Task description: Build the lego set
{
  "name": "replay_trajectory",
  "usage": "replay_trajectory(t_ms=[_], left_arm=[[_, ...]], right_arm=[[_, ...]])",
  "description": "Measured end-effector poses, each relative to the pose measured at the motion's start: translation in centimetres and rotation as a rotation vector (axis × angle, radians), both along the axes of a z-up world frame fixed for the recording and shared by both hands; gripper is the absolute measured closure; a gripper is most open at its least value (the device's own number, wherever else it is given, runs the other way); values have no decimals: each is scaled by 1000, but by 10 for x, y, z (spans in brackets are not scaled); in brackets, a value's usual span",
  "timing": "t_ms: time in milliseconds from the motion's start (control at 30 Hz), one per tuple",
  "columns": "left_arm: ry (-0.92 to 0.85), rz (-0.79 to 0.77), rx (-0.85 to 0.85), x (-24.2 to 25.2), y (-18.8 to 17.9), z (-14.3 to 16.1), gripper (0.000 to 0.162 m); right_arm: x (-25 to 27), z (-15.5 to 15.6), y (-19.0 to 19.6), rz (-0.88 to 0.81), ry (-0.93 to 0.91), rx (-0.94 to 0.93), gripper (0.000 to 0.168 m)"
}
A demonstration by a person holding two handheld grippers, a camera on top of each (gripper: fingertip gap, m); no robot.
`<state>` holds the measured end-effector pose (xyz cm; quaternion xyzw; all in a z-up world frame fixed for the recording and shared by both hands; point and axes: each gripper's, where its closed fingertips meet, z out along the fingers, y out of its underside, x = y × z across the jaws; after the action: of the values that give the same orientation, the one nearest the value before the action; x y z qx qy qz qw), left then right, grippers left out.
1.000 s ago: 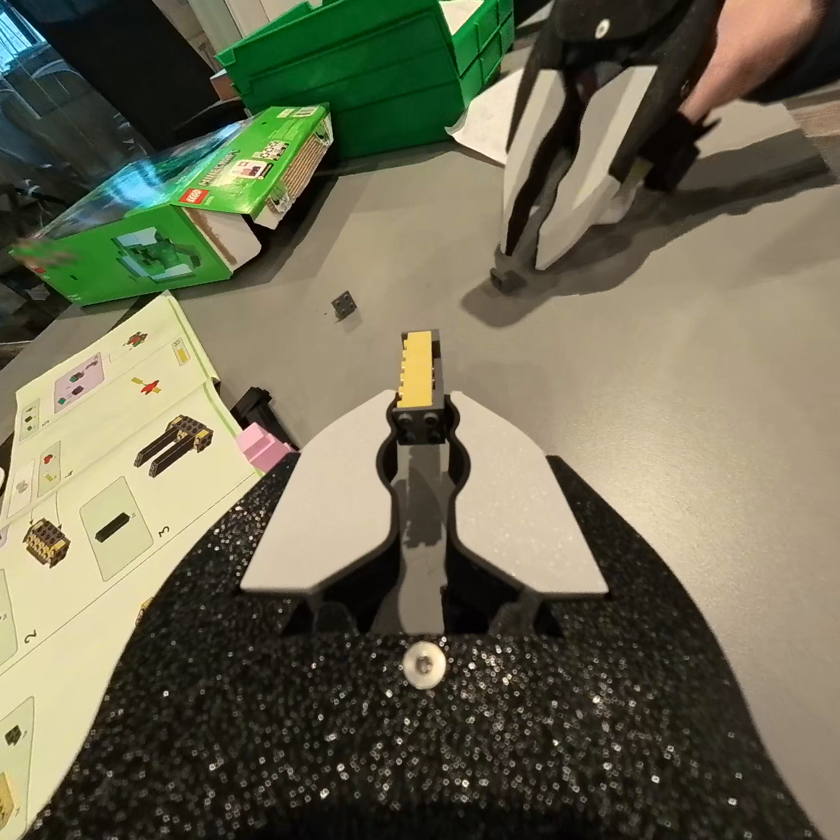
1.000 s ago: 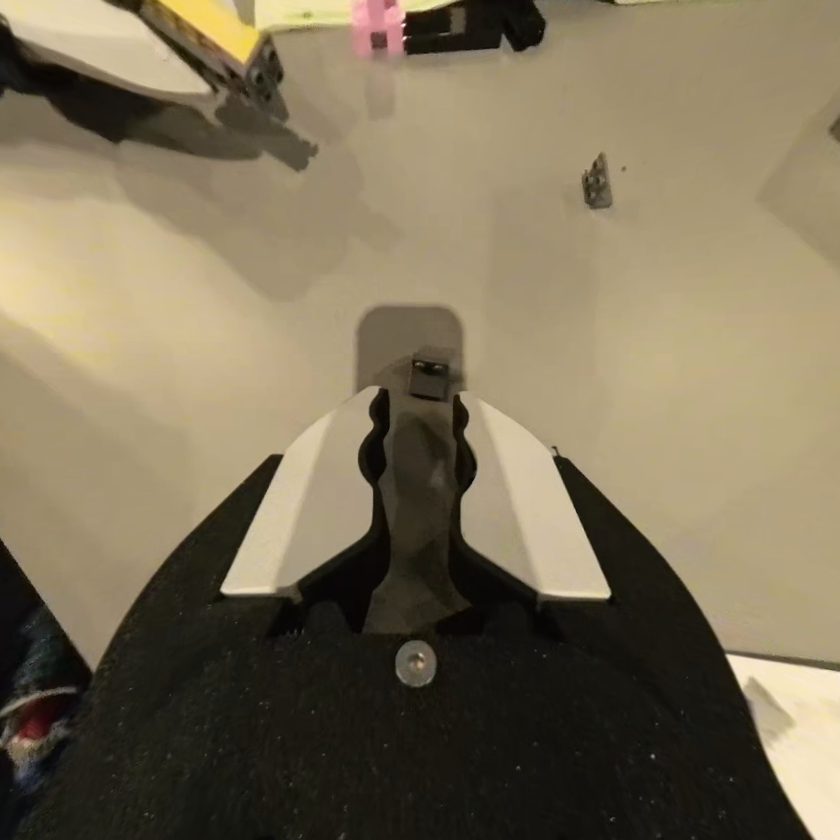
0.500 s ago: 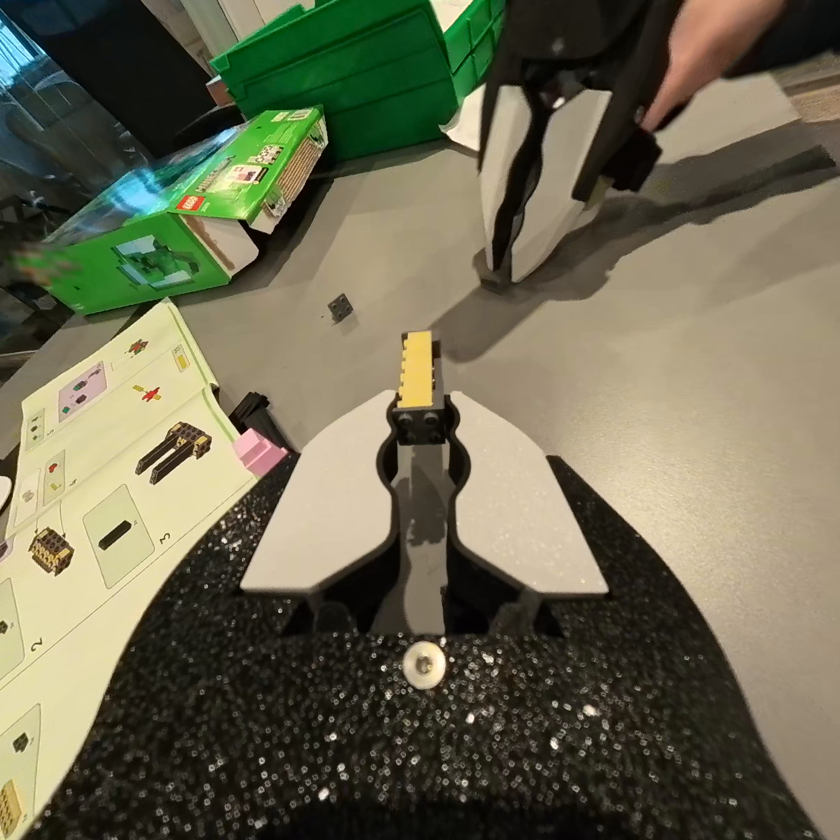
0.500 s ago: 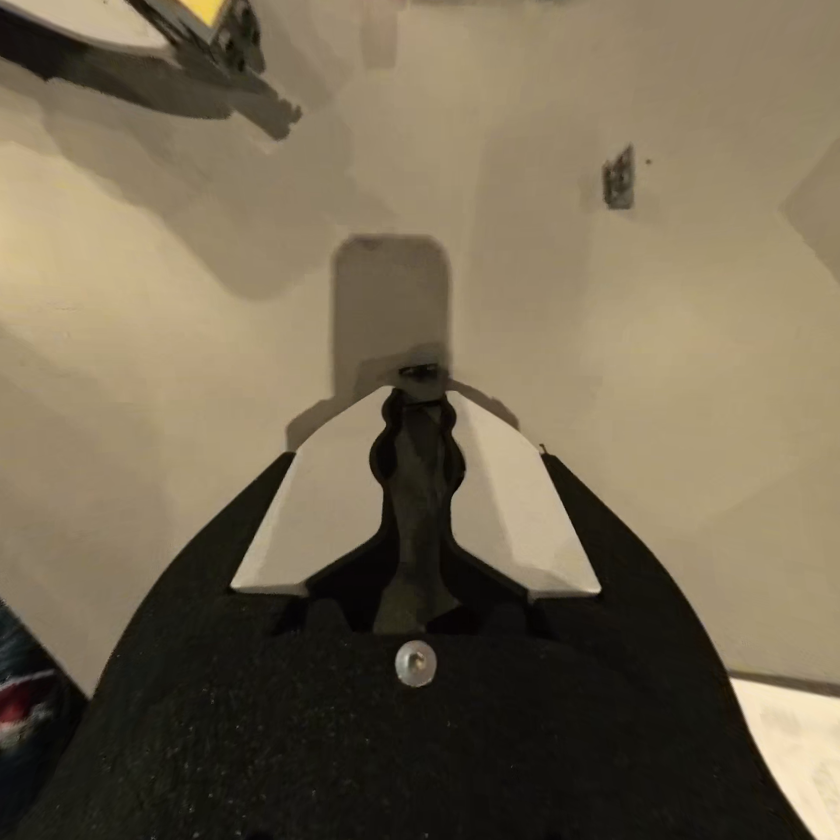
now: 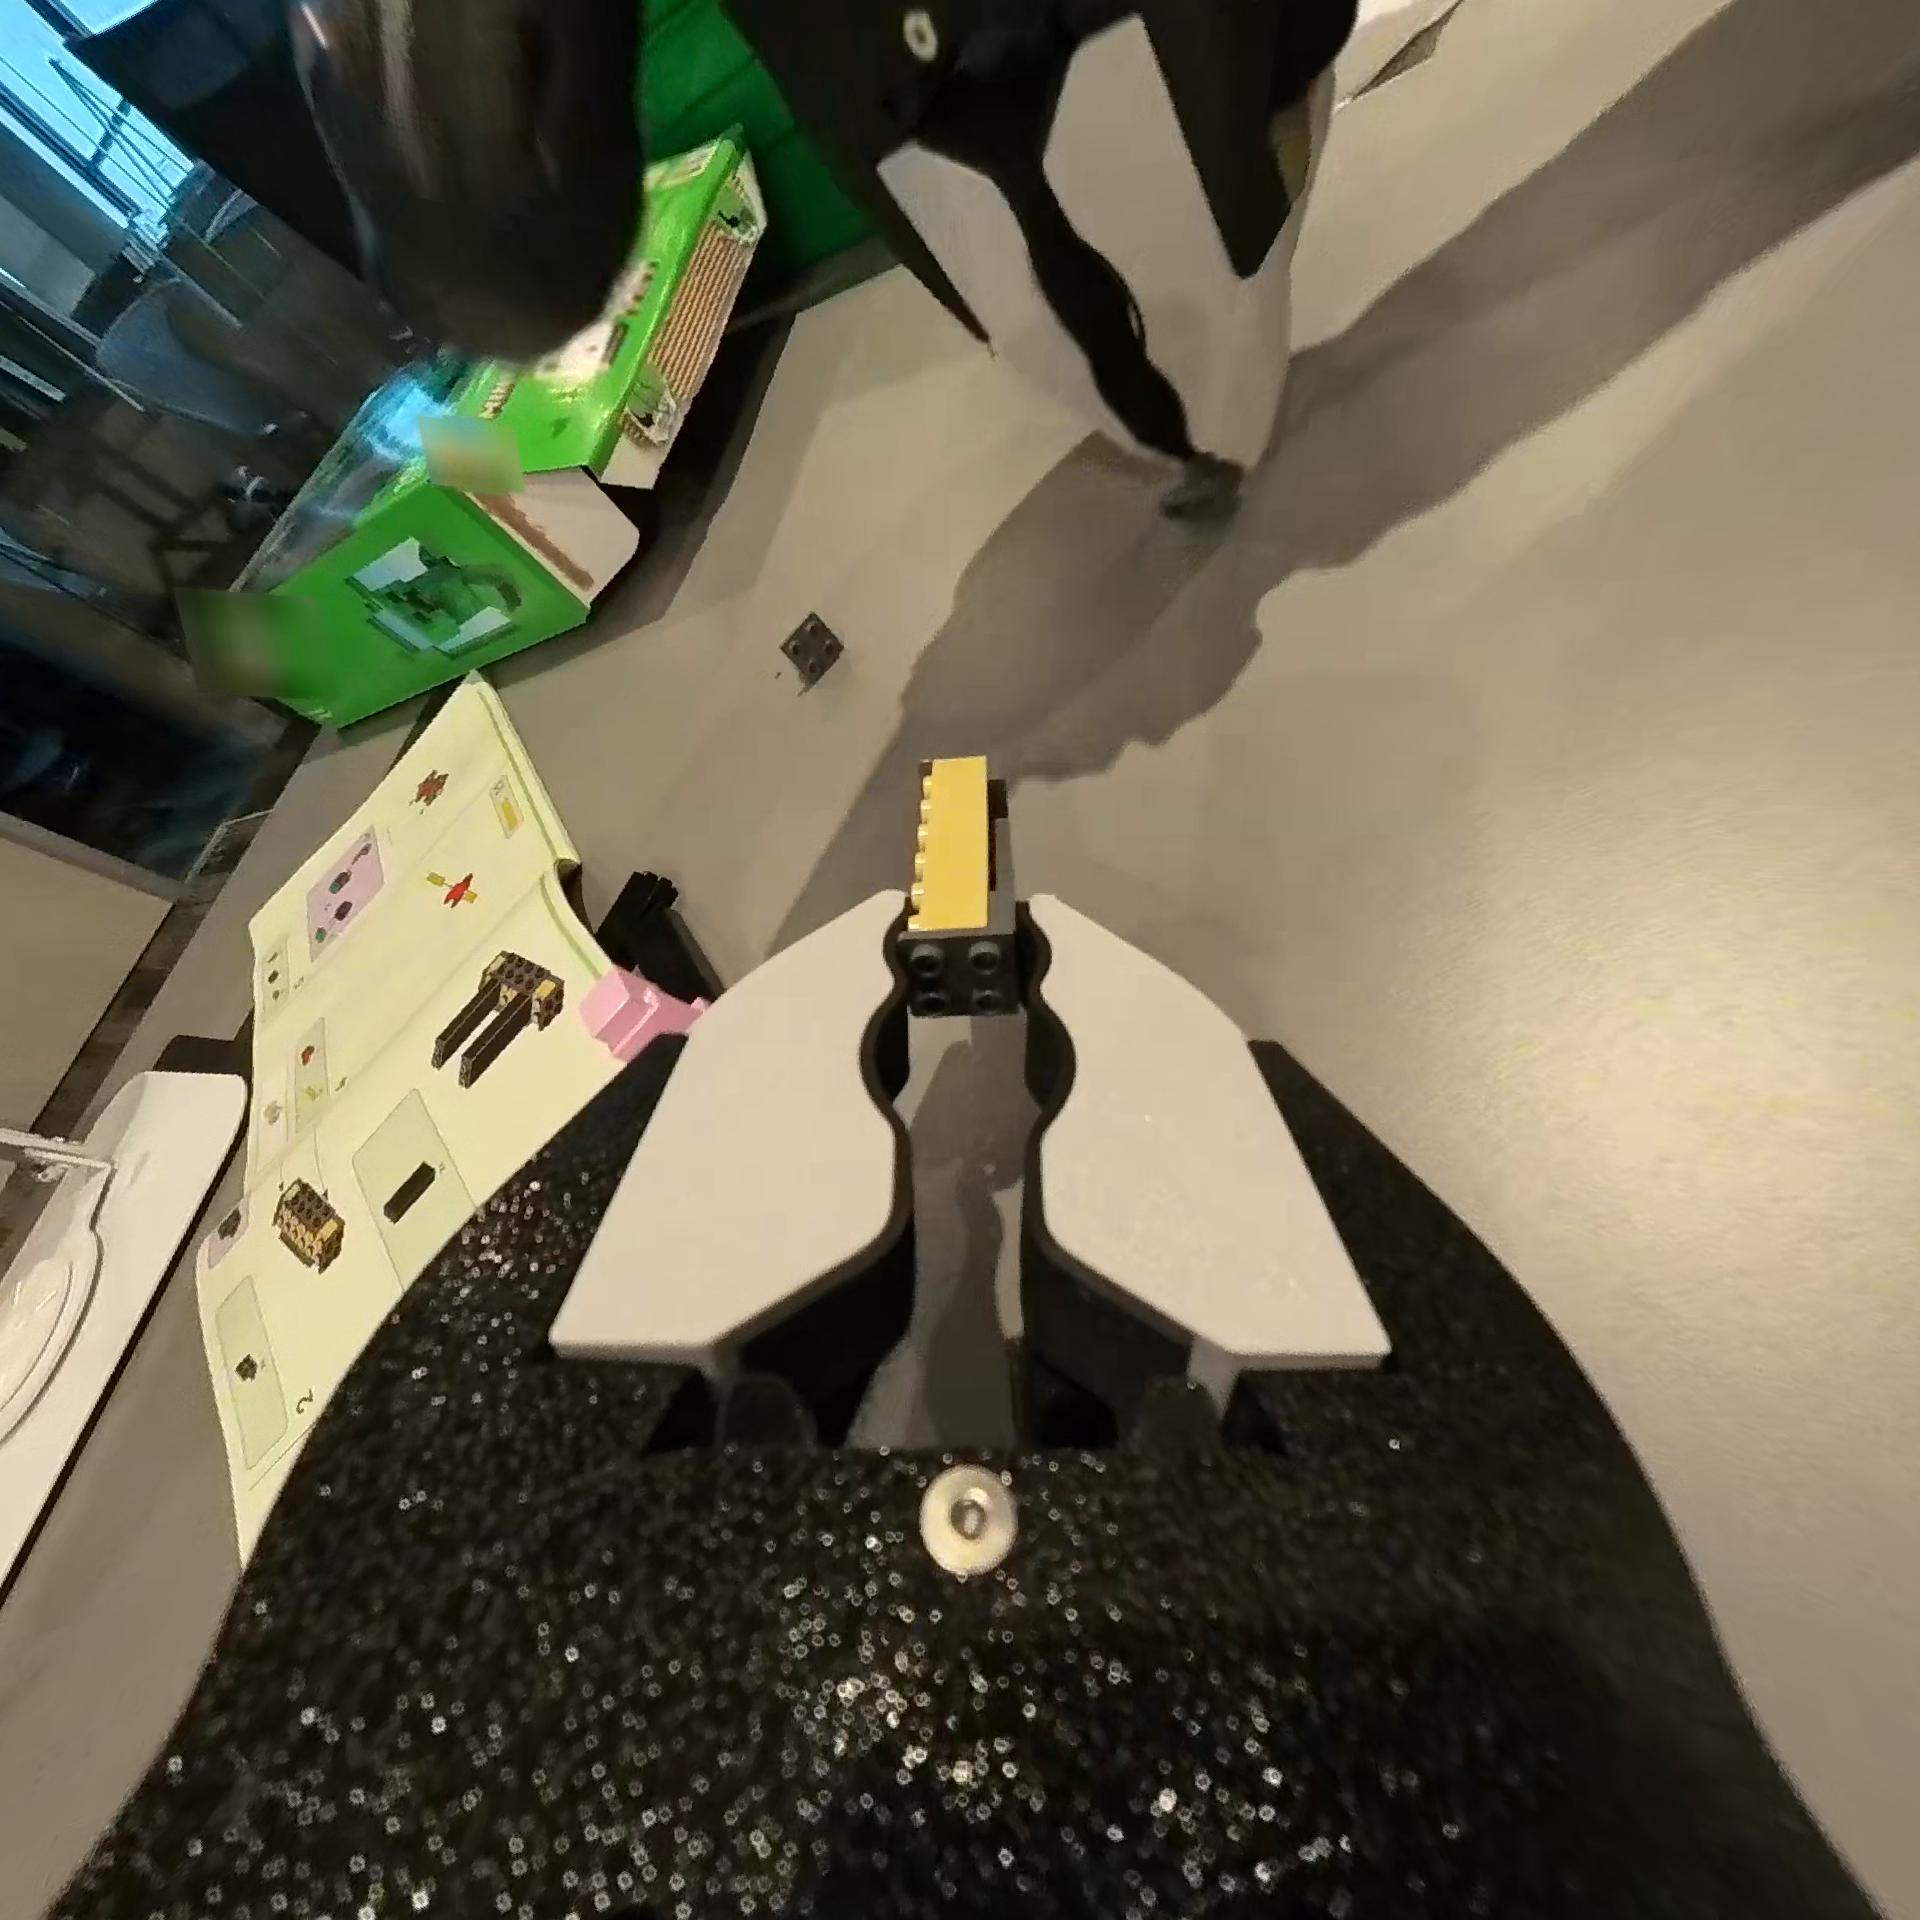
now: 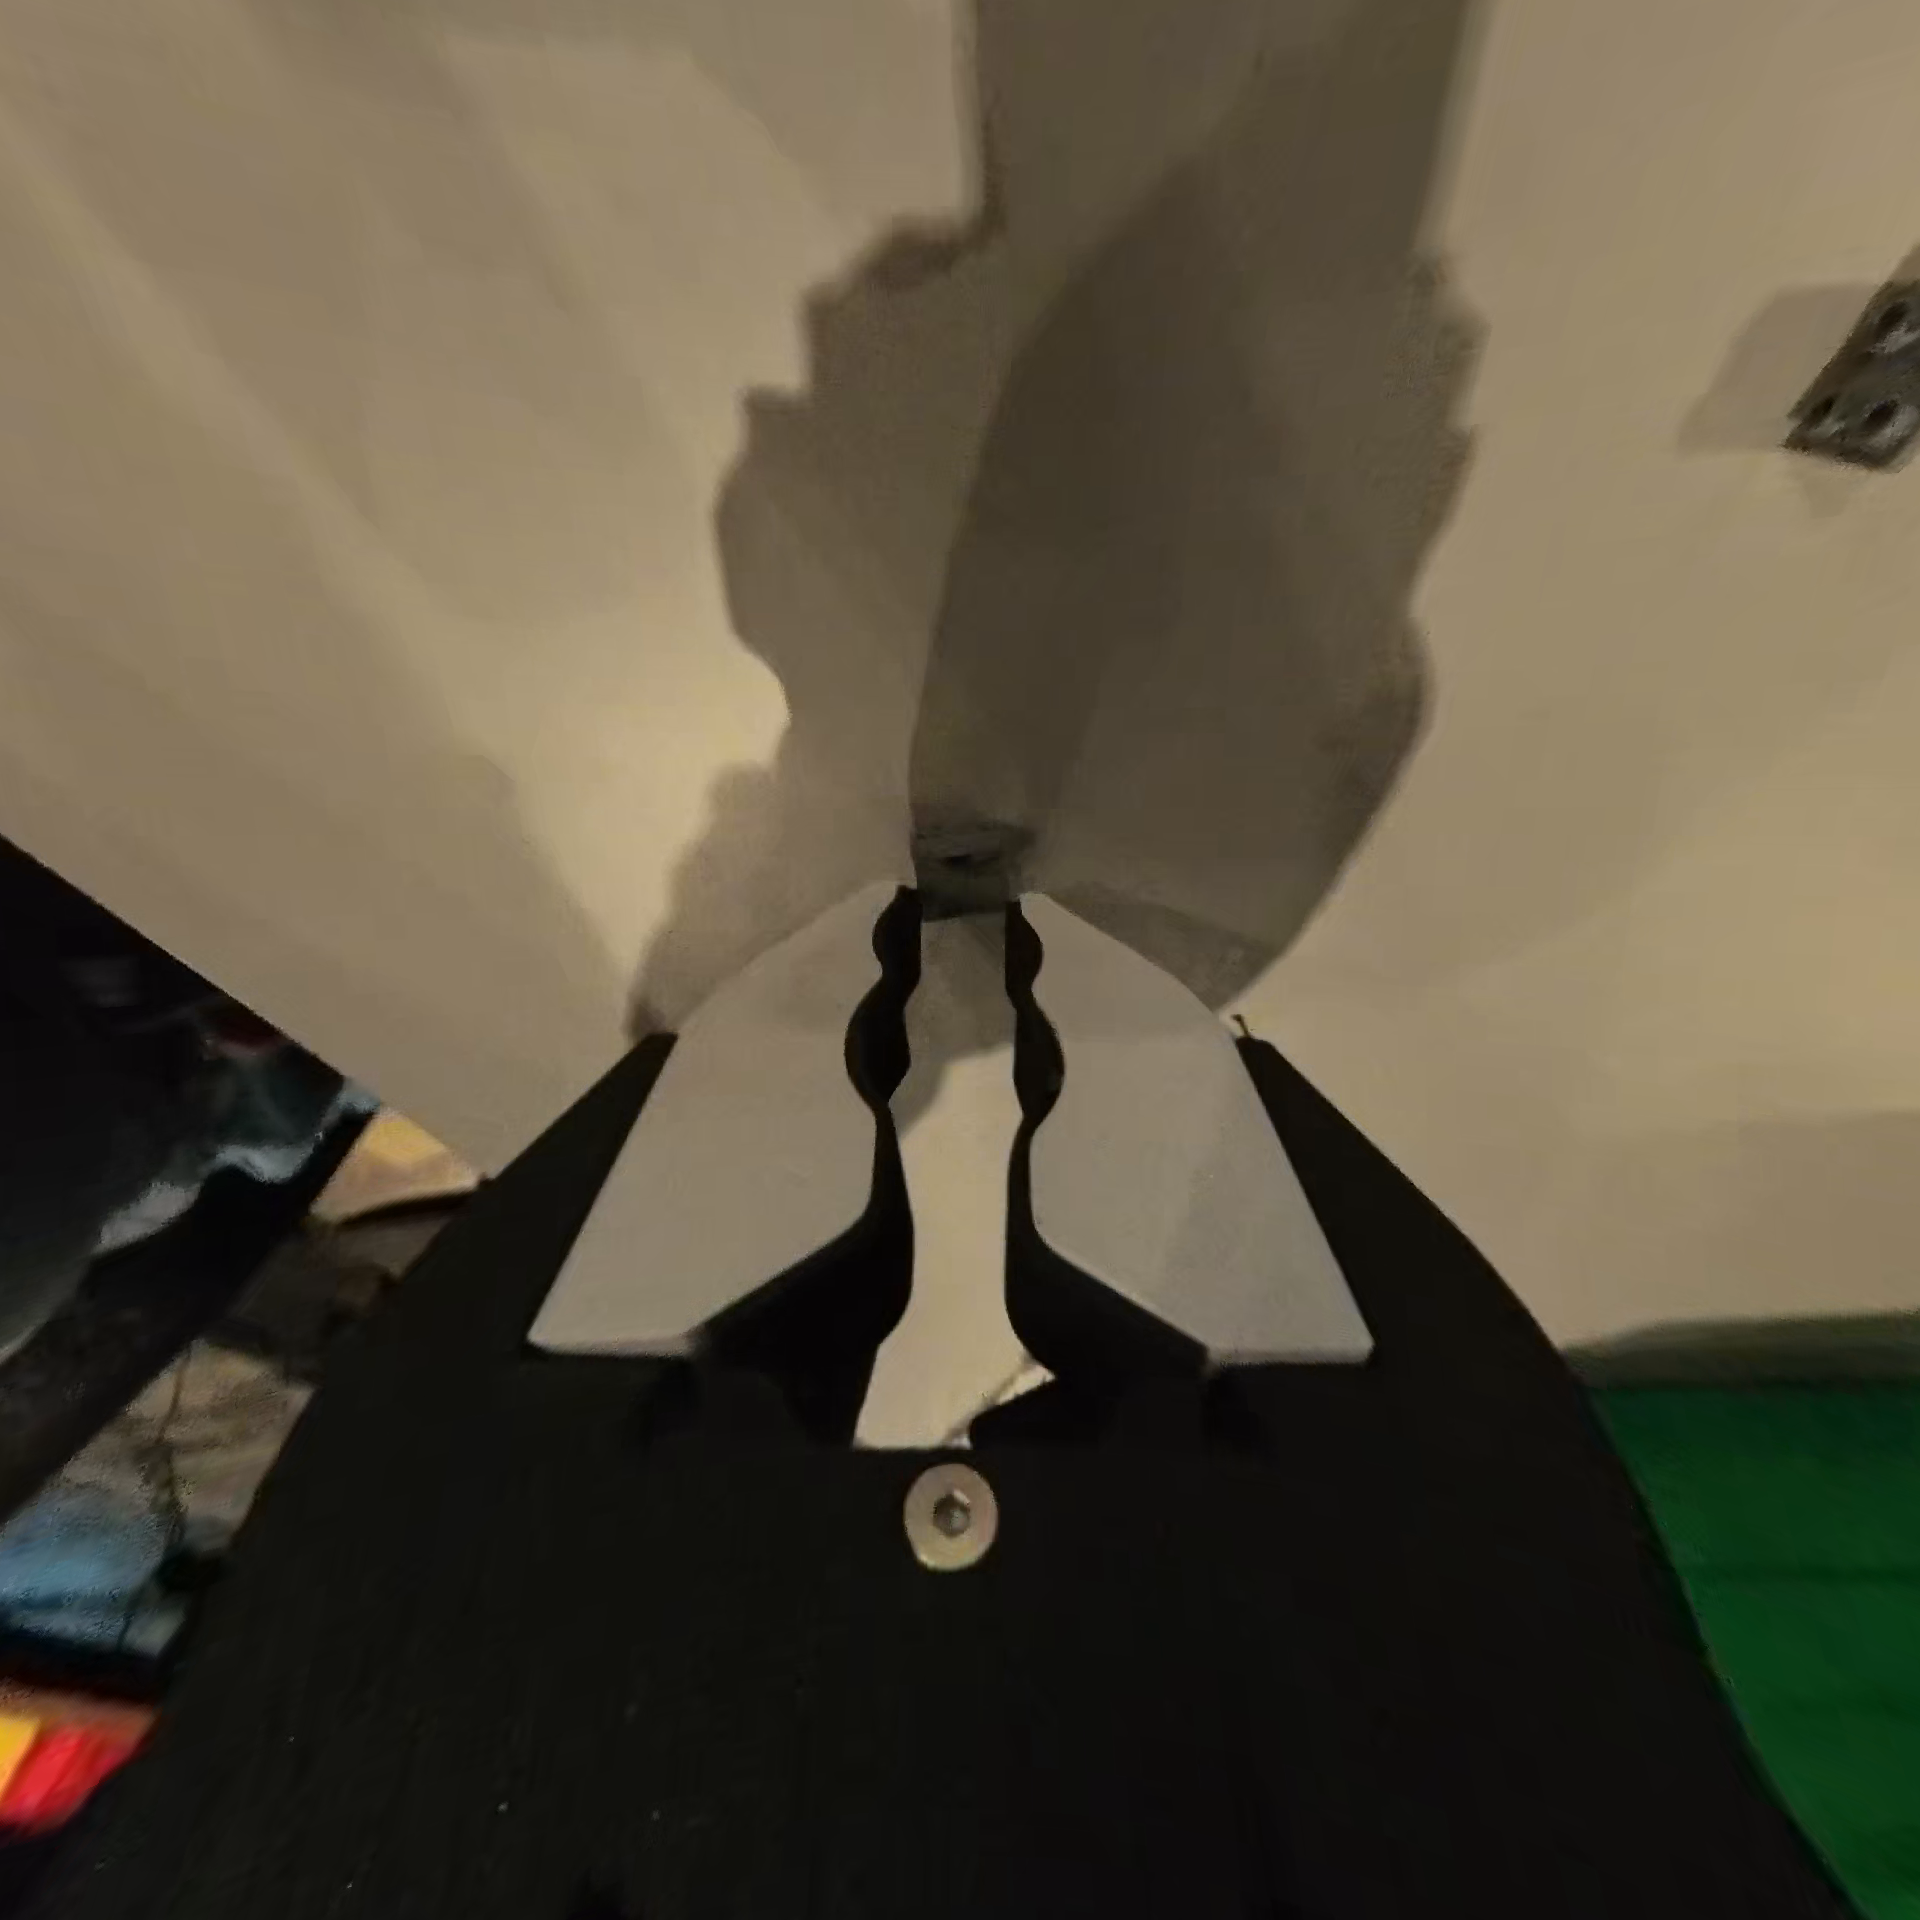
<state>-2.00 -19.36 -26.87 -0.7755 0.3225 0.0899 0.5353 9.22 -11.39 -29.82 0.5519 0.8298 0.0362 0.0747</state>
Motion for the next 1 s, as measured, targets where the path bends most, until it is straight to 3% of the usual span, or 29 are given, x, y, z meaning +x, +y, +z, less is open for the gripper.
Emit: replay_trajectory(t_ms=[200,267,400,567,767,833,1000], left_arm=[[-2,2,5,-1,0,1,145],[-3,-2,3,-1,0,1,145],[-1,-7,0,1,-1,0,145],[-5,-15,3,2,-1,1,145],[-20,-38,12,8,-2,2,145],[-28,-42,13,9,-2,3,145],[-34,-36,8,6,-2,2,145]], right_arm=[[10,-1,6,94,-186,122,153],[8,-2,6,109,-192,136,163],[5,3,2,89,-154,131,139],[16,25,10,125,6,68,140],[27,23,-3,414,334,-112,147],[27,17,-2,472,375,-81,151],[19,3,-6,162,433,-103,149]])
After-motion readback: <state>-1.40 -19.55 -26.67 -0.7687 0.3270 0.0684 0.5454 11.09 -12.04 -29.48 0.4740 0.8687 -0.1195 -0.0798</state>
